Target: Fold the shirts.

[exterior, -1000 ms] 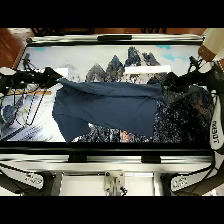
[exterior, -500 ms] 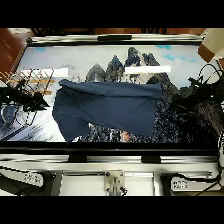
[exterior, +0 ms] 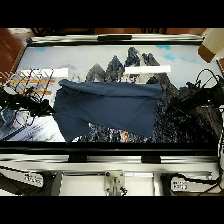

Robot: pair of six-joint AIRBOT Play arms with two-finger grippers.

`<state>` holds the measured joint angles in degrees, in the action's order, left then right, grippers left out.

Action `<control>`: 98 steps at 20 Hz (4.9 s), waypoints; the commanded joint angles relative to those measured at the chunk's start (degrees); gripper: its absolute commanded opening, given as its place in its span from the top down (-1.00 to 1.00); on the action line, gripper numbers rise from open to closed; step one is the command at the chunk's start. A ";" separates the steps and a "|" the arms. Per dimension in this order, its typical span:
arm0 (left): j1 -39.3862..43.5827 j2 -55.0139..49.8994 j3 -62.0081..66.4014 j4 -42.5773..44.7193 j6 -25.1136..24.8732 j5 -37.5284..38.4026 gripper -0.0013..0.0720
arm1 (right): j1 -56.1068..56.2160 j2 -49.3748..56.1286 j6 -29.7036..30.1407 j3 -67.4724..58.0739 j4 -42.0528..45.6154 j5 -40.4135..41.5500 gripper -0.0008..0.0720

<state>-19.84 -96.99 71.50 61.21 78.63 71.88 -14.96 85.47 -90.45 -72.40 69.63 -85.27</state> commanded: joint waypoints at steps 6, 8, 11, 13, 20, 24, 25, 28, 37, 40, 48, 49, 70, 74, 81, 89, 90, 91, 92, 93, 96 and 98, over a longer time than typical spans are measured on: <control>2.97 0.92 -1.09 -1.86 -1.38 -2.69 0.86 | 5.35 -0.04 0.98 12.83 -0.15 6.67 -0.63; 2.97 2.45 -1.05 -1.86 -2.49 -2.89 0.86 | 7.82 0.02 1.14 16.26 -0.13 9.60 -0.63; 2.97 4.33 -0.98 -1.88 -3.19 -2.91 0.86 | 10.29 0.26 0.37 20.35 -0.35 12.63 -0.63; 2.99 5.53 -1.01 -1.92 -3.17 -2.86 0.86 | 12.09 0.44 -0.04 21.92 -2.27 14.86 -0.63; 3.04 15.85 0.96 -1.95 -4.48 -2.73 0.86 | 17.44 -1.40 -2.78 17.59 -6.32 21.57 0.79; 3.04 29.33 16.57 -2.19 -5.53 -3.69 0.86 | 16.72 -16.33 8.90 -0.63 -3.08 21.55 0.79; 3.04 32.92 22.14 -2.82 -5.49 -5.20 0.86 | 16.50 -20.74 10.49 -6.84 -0.63 22.23 0.79; 3.06 44.48 36.13 -3.67 0.74 -15.65 0.86 | 16.57 -33.31 10.12 -24.50 6.69 26.47 0.79; 3.04 64.32 38.86 -2.73 12.09 -17.22 0.86 | 16.57 -48.46 3.43 -32.87 7.63 27.93 0.79; 3.04 62.79 38.82 1.62 12.09 -10.01 0.86 | 16.57 -47.12 -0.07 -32.87 10.58 23.61 0.79; 3.10 48.48 18.29 2.80 8.07 11.32 0.86 | 16.57 -26.43 0.74 -21.90 23.34 -2.91 0.79; 3.17 45.90 13.70 2.23 6.62 9.51 0.86 | 16.57 -23.15 0.72 -18.49 22.51 0.72 0.79; 12.66 -1.22 20.02 -0.20 -6.82 10.27 0.86 | 15.08 7.04 4.85 -15.74 15.26 11.58 0.79; 12.50 -1.31 10.21 -0.20 -6.84 12.66 0.86 | 15.37 7.30 4.81 -8.90 15.50 9.14 0.79; 11.34 -1.22 4.37 -0.17 -7.08 11.10 0.86 | 15.30 7.32 4.04 -4.17 22.60 12.02 0.78; 10.27 -2.25 5.51 -0.74 -7.43 8.33 0.86 | 15.37 8.33 3.87 -4.20 24.50 15.28 0.78; 10.51 -2.23 5.53 -0.76 -6.73 8.35 0.86 | 15.37 7.98 3.85 -4.33 24.55 14.53 0.61; 10.45 -2.16 5.64 -0.79 -5.16 9.03 0.72 | 15.30 7.37 3.87 -4.85 24.83 12.87 0.14; 10.21 -2.10 5.99 -0.76 -3.58 10.88 0.06 | 15.32 6.27 4.00 -5.81 25.66 10.27 -0.26; 9.84 -1.95 6.67 -0.72 -1.46 13.81 -0.37 | 15.30 4.87 4.15 -6.88 26.91 7.78 -0.28; 8.31 2.23 6.62 -0.61 0.76 21.14 -0.33 | 13.66 -1.66 5.44 -8.22 30.12 -0.15 -0.28; 7.93 9.68 -0.81 -0.50 -1.01 21.03 -0.12 | 9.42 -6.32 6.34 -6.60 26.49 -4.15 -0.28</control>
<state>-11.16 -93.67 75.77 60.53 77.38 89.43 -2.13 84.60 -85.49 -79.55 97.62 -82.19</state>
